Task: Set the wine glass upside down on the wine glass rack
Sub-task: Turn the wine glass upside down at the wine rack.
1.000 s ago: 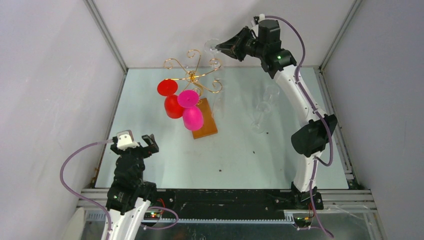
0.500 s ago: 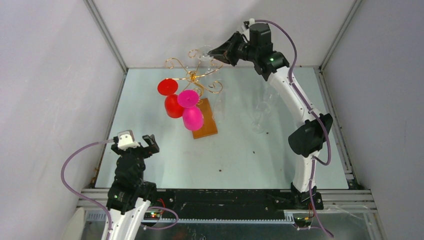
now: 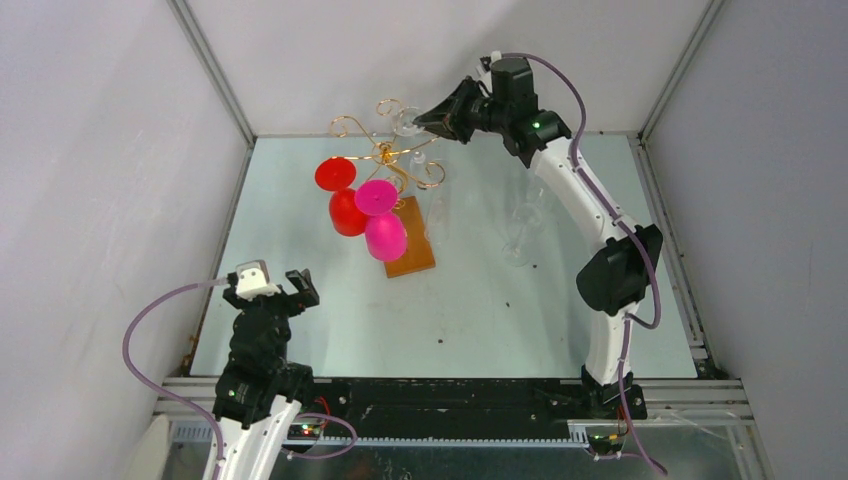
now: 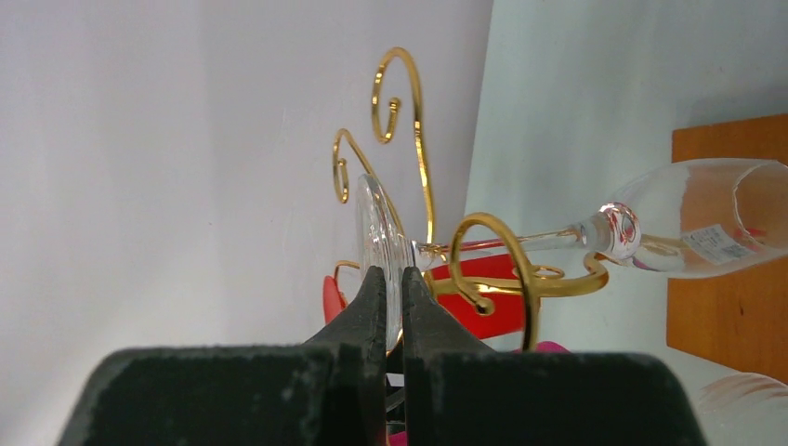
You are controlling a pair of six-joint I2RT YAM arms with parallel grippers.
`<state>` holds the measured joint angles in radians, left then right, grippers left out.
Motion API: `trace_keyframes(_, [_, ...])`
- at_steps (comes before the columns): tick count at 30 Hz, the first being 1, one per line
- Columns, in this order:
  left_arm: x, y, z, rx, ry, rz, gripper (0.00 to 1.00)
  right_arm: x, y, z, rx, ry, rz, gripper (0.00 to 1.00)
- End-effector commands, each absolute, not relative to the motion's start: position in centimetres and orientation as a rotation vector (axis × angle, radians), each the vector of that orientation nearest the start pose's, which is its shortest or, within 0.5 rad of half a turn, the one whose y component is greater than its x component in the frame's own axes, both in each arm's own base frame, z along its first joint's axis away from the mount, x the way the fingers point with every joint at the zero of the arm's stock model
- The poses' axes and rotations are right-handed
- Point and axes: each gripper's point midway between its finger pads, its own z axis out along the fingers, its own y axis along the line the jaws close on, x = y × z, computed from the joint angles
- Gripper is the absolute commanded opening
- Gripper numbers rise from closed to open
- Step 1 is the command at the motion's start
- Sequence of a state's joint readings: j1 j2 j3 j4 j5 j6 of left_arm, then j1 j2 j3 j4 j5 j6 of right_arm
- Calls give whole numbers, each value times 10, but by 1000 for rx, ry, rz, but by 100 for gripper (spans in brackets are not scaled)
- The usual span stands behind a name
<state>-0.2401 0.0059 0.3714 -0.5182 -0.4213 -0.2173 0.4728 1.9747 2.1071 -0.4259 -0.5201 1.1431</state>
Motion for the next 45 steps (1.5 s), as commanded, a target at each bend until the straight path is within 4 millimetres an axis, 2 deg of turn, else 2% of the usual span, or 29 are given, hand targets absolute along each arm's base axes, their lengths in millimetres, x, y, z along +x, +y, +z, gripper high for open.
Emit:
trace_keyframes(1, [198, 16, 198, -281, 1596, -2, 100, 407, 351, 436, 166, 1967, 1596, 0])
trace_keyframes(22, [198, 16, 199, -275, 1590, 2, 100, 401, 324, 442, 197, 1941, 1560, 0])
trace_keyframes(30, [199, 17, 198, -270, 1593, 7, 100, 409, 312, 436, 232, 1937, 1539, 0])
trace_keyframes(45, [199, 15, 198, -259, 1594, 5, 100, 422, 304, 433, 268, 1932, 1543, 0])
